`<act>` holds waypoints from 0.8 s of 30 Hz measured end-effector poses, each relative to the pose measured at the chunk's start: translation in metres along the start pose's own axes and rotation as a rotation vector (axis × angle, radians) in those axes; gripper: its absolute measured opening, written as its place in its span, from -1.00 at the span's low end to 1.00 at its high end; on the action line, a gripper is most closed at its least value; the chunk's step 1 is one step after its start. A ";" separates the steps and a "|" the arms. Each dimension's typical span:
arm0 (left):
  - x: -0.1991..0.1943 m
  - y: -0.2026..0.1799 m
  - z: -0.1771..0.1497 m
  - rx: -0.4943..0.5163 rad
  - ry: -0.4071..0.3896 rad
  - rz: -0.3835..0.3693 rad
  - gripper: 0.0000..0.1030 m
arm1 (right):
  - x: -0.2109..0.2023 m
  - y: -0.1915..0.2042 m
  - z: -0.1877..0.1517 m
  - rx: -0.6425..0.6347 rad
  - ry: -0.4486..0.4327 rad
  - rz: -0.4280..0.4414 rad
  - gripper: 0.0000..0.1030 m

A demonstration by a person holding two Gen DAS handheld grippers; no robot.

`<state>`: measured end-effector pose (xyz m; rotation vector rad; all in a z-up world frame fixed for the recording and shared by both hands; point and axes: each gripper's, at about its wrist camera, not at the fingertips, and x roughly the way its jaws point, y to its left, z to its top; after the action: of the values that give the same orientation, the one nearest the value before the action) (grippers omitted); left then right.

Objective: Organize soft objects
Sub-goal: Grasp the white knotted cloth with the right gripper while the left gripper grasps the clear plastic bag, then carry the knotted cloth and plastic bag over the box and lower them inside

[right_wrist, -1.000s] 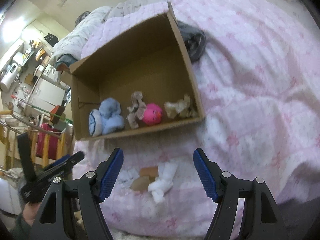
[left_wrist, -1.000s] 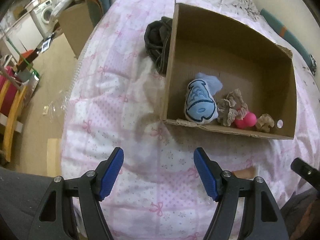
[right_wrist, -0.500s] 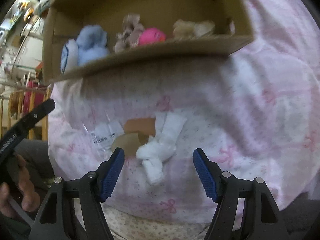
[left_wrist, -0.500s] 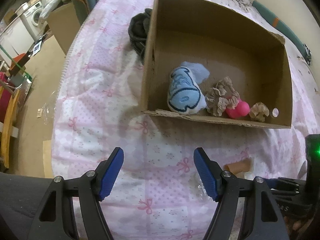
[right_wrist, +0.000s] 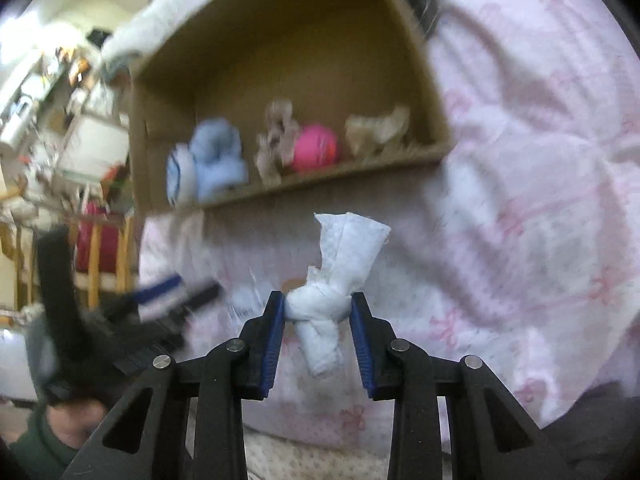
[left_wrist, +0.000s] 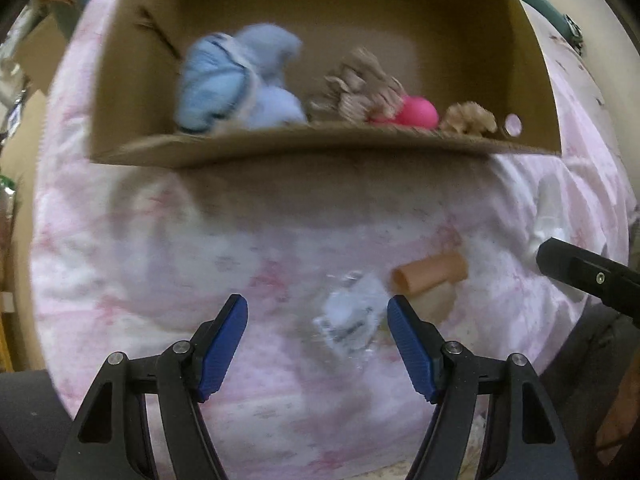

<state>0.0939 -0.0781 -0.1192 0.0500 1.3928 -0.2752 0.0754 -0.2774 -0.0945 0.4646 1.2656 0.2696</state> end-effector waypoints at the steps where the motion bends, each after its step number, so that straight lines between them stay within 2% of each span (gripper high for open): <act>1: 0.005 -0.002 0.000 0.002 0.011 -0.003 0.25 | -0.001 -0.002 0.000 0.013 -0.001 0.003 -0.33; 5: 0.021 0.001 0.002 -0.020 0.062 -0.049 -0.38 | 0.002 -0.006 0.002 0.022 0.007 -0.003 -0.33; 8: 0.020 0.007 0.004 -0.050 0.056 -0.075 -0.53 | 0.002 -0.008 0.003 0.026 0.007 -0.005 -0.33; 10: 0.015 0.013 0.004 -0.062 0.045 -0.070 -0.54 | 0.003 -0.007 0.002 0.029 0.014 -0.005 -0.33; 14: 0.003 0.029 0.005 -0.081 -0.006 0.063 -0.54 | 0.005 -0.004 0.003 0.023 0.018 -0.006 -0.33; 17: 0.000 0.049 0.004 -0.144 -0.009 0.116 -0.54 | 0.005 -0.003 0.003 0.016 0.019 -0.003 -0.33; 21: -0.005 0.065 0.001 -0.185 -0.016 0.118 -0.54 | 0.010 0.001 0.002 -0.004 0.032 -0.011 -0.33; 24: -0.009 0.061 -0.006 -0.179 -0.028 0.131 -0.54 | 0.014 0.005 0.002 -0.021 0.039 -0.020 -0.33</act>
<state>0.1000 -0.0165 -0.1189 -0.0105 1.3749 -0.0410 0.0818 -0.2668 -0.1033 0.4296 1.3039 0.2760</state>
